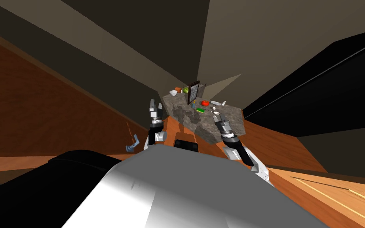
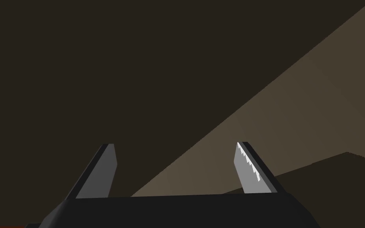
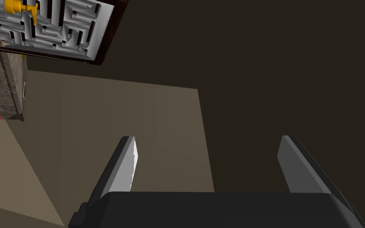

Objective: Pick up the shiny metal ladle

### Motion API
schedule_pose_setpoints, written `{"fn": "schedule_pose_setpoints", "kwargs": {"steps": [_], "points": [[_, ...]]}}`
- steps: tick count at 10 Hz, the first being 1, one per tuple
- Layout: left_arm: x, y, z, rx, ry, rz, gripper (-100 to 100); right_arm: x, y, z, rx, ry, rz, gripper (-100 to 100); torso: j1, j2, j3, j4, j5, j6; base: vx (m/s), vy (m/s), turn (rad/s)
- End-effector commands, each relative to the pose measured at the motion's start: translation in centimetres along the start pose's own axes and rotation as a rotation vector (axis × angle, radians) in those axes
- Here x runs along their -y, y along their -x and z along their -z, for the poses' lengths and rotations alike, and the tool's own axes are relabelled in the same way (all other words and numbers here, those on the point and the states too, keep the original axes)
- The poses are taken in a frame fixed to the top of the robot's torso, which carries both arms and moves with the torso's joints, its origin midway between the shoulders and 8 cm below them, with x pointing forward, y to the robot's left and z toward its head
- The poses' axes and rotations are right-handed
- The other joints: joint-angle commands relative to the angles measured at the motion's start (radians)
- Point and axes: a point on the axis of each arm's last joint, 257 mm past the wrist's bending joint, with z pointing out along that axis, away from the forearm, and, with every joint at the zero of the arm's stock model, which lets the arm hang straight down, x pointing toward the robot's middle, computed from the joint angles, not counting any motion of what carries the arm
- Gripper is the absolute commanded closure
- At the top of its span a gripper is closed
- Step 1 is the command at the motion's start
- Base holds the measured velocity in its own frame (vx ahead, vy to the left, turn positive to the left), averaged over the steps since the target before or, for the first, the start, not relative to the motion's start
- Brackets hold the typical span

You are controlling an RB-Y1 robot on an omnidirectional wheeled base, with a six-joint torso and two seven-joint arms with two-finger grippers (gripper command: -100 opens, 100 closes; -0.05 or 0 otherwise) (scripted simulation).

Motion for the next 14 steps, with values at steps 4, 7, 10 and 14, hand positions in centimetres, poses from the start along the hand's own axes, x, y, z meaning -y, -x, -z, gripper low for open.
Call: {"fn": "schedule_pose_setpoints", "kwargs": {"steps": [4, 7, 10, 14], "points": [[0.0, 0.0, 0.0, 0.000, 0.000, 0.000, 0, 3.0, -2.2, 1.8, -0.156, -0.079, 0.037, -100, 0.004, -0.001, -0.001, 0.000, 0.001, 0.000, 0.016, 0.091, 0.080], [0.0, 0.0, 0.0, 0.000, 0.000, 0.000, 0, 4.7, -3.1, 3.2, -0.244, -0.127, 0.068, -100, 0.001, -0.002, -0.001, 0.000, 0.000, 0.000, 0.021, 0.061, 0.064], [0.0, 0.0, 0.0, 0.000, 0.000, 0.000, 0, 7.6, -4.5, 6.0, -0.375, -0.203, 0.107, -100, 0.000, -0.002, -0.001, 0.000, 0.000, 0.000, 0.035, 0.067, 0.126], [0.0, 0.0, 0.0, 0.000, 0.000, 0.000, 0, 10.2, -3.7, 9.0, -0.486, -0.290, 0.175, -100, 0.000, -0.002, -0.001, -0.001, 0.000, 0.000, 0.040, 0.055, 0.077]]}}
